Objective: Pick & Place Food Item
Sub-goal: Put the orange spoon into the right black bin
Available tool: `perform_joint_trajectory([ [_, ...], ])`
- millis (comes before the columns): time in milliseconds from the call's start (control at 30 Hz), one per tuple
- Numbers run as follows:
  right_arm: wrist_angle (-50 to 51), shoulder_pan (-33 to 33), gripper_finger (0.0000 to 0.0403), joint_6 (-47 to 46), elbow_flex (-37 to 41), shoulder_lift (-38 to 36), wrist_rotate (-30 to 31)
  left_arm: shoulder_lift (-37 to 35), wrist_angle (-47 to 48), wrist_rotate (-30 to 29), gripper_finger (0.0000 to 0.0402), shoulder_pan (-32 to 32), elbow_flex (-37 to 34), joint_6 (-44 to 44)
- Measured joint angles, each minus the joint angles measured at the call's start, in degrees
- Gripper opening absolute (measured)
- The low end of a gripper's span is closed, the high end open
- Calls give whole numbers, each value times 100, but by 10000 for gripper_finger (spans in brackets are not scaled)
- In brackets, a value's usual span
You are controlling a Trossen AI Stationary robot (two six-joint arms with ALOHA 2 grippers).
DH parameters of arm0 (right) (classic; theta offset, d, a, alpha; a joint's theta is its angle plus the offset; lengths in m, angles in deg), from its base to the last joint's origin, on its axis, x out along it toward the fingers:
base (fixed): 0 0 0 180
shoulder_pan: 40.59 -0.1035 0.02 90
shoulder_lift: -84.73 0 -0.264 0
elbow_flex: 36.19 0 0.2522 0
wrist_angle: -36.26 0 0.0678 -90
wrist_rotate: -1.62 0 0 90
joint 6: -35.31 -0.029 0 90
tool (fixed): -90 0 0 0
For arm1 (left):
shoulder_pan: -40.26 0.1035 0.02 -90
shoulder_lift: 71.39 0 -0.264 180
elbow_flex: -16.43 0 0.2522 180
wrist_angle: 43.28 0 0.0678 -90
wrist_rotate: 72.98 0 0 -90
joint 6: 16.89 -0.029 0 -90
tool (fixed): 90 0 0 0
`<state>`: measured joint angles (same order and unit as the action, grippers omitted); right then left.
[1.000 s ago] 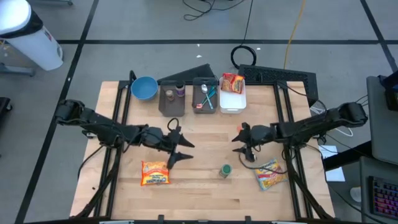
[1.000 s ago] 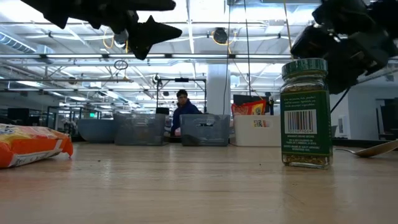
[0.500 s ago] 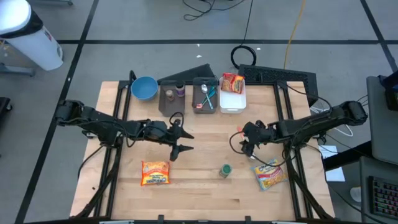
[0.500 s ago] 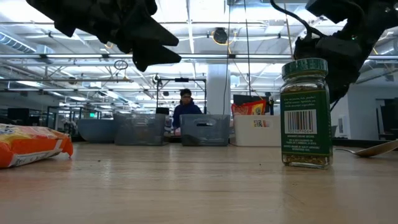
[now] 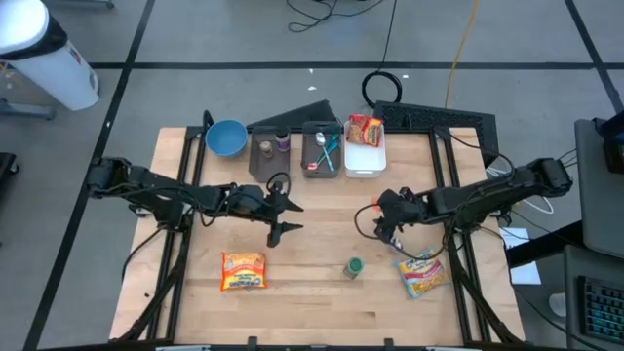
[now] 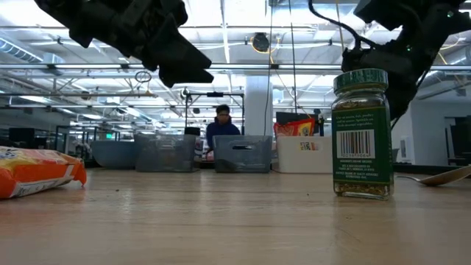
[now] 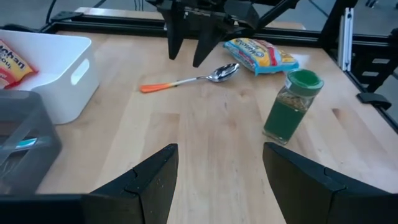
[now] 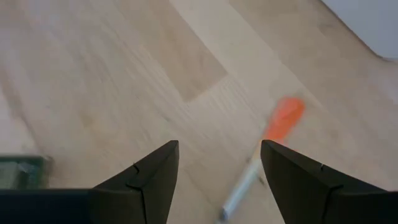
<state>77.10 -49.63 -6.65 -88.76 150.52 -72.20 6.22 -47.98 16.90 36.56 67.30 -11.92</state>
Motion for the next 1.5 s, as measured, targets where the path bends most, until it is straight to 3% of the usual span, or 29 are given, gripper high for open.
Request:
perform_joint_trajectory([
  [467,1261,0,221,-844,-345,841,30,0,39,0,246,11,0,-190],
  [867,1044,-50,221,-1103,-347,1380,-295,0,65,1,246,22,-2,-160],
  [1500,1000,-175,221,-1245,-345,1518,-284,0,72,2,246,22,-1,-125],
])
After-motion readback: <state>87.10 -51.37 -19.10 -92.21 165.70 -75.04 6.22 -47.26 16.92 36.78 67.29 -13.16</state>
